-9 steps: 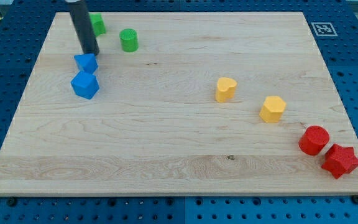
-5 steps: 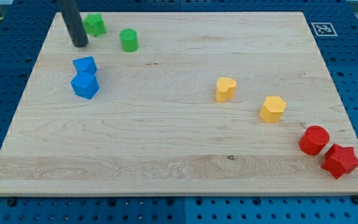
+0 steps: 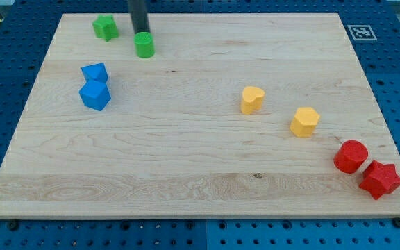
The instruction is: Push the green circle below the blue cube
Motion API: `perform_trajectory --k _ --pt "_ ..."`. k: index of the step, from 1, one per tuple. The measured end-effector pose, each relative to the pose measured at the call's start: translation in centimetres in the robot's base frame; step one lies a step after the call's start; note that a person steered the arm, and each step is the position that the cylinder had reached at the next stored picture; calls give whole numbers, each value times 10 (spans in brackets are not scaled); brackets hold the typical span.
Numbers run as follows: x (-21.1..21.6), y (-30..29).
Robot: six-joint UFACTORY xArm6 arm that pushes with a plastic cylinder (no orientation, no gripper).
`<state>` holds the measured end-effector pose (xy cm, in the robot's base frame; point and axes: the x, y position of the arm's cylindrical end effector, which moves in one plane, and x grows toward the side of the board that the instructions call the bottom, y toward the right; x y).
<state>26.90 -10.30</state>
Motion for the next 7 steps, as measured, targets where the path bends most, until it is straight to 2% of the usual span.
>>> perform_trajectory --k 1,2,3,5,6,7 --pt "7 -3" --pt "46 -19" --pt "113 -19" --pt "108 -15" --pt "161 -20" --pt "180 -21"
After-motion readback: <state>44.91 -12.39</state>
